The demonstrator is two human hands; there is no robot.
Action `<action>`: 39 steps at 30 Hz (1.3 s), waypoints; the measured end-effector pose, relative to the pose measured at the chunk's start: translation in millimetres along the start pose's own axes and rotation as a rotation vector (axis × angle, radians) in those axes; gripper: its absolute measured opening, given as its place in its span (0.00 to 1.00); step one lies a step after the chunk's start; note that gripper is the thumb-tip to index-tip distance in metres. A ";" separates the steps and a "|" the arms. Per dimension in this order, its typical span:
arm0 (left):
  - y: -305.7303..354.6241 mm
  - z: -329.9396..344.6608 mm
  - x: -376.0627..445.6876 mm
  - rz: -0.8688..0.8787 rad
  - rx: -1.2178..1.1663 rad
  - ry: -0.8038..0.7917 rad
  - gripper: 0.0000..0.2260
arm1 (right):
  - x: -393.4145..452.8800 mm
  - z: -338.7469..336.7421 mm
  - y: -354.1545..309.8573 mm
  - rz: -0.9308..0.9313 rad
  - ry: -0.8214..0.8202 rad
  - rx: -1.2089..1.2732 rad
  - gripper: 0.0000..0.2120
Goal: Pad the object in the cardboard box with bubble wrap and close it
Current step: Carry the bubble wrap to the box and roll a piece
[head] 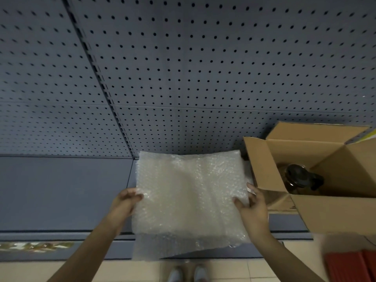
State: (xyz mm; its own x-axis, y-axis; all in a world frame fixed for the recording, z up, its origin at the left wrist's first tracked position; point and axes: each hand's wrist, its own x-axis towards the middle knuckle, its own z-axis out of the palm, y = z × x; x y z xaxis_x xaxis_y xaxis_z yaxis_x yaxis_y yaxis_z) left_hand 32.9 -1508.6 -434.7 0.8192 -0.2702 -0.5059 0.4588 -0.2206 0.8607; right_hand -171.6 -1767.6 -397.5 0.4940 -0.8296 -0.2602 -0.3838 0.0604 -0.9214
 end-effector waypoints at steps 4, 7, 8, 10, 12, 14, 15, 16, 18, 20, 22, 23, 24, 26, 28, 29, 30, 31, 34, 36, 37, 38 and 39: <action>-11.7 -0.1 -6.0 -0.057 -0.022 -0.034 0.08 | -15.3 19.4 -14.4 -0.120 -0.015 -0.070 0.26; -12.5 2.2 -11.9 -0.077 -0.034 -0.068 0.09 | -30.6 41.7 -24.0 -0.156 -0.103 -0.064 0.27; -12.7 2.4 -13.3 -0.076 -0.043 -0.090 0.09 | -35.5 49.4 -25.9 -0.164 -0.139 -0.068 0.28; -11.5 2.3 -15.7 -0.069 -0.059 -0.115 0.09 | -43.0 63.4 -28.5 -0.173 -0.199 -0.091 0.30; -10.2 1.4 -17.2 -0.062 -0.070 -0.135 0.10 | -47.9 75.7 -30.5 -0.170 -0.234 -0.115 0.32; -8.9 1.7 -18.2 -0.065 -0.076 -0.166 0.09 | -50.8 86.5 -30.8 -0.172 -0.262 -0.157 0.34; -8.2 1.8 -19.2 -0.063 -0.072 -0.178 0.09 | -52.1 91.1 -30.4 -0.179 -0.276 -0.184 0.35; -7.8 1.9 -20.0 -0.060 -0.061 -0.190 0.09 | -53.4 95.1 -30.2 -0.191 -0.290 -0.213 0.36; -7.7 1.8 -20.7 -0.058 -0.049 -0.201 0.08 | -55.1 99.9 -30.7 -0.211 -0.293 -0.279 0.35; -7.1 1.3 -21.0 -0.058 -0.040 -0.192 0.08 | -52.8 99.5 -31.7 -0.236 -0.246 -0.359 0.32; -7.7 1.1 -18.6 -0.058 -0.031 -0.158 0.07 | -43.7 92.5 -30.0 -0.277 -0.157 -0.452 0.31; -7.8 1.2 -17.5 -0.057 -0.026 -0.139 0.07 | -36.7 86.8 -28.6 -0.292 -0.111 -0.504 0.31; -7.7 1.6 -16.3 -0.058 -0.022 -0.118 0.08 | -28.6 79.3 -26.6 -0.299 -0.071 -0.564 0.31; -8.5 2.7 -13.2 -0.061 -0.012 -0.079 0.09 | -12.0 60.4 -22.0 -0.287 0.003 -0.716 0.31; -6.7 4.7 -13.8 -0.048 0.007 -0.061 0.05 | 3.7 40.4 -16.1 -0.250 0.070 -0.863 0.31; -5.4 6.4 -14.6 -0.036 0.016 -0.058 0.03 | 10.8 31.7 -11.9 -0.227 0.085 -0.910 0.31; -4.9 7.6 -14.2 -0.028 0.026 -0.054 0.05 | 18.2 24.4 -4.9 -0.203 0.086 -0.931 0.30; -4.9 8.7 -13.4 -0.023 0.034 -0.048 0.06 | 25.7 18.8 3.4 -0.175 0.074 -0.926 0.29; -7.7 10.2 -6.9 -0.033 0.073 -0.019 0.06 | 43.4 11.9 24.7 -0.106 -0.007 -0.837 0.26; -10.0 9.3 -2.2 -0.042 0.099 0.007 0.06 | 49.7 12.6 30.0 -0.056 -0.029 -0.761 0.26; -11.1 9.1 -1.1 -0.044 0.100 0.015 0.05 | 52.2 13.4 30.8 -0.041 -0.023 -0.746 0.26; -11.9 8.6 -0.4 -0.043 0.101 0.022 0.05 | 55.8 13.7 32.4 -0.032 -0.008 -0.744 0.26; -11.7 8.4 -0.4 -0.034 0.104 0.029 0.05 | 58.4 13.8 32.8 -0.018 0.012 -0.752 0.27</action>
State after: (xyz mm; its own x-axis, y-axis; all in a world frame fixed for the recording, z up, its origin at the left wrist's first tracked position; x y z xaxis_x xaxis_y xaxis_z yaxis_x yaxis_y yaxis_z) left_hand 24.2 -1513.7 -445.1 0.8139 -0.2337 -0.5319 0.4499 -0.3255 0.8316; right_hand -144.6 -1806.4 -446.9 0.4987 -0.8329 -0.2398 -0.8072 -0.3455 -0.4786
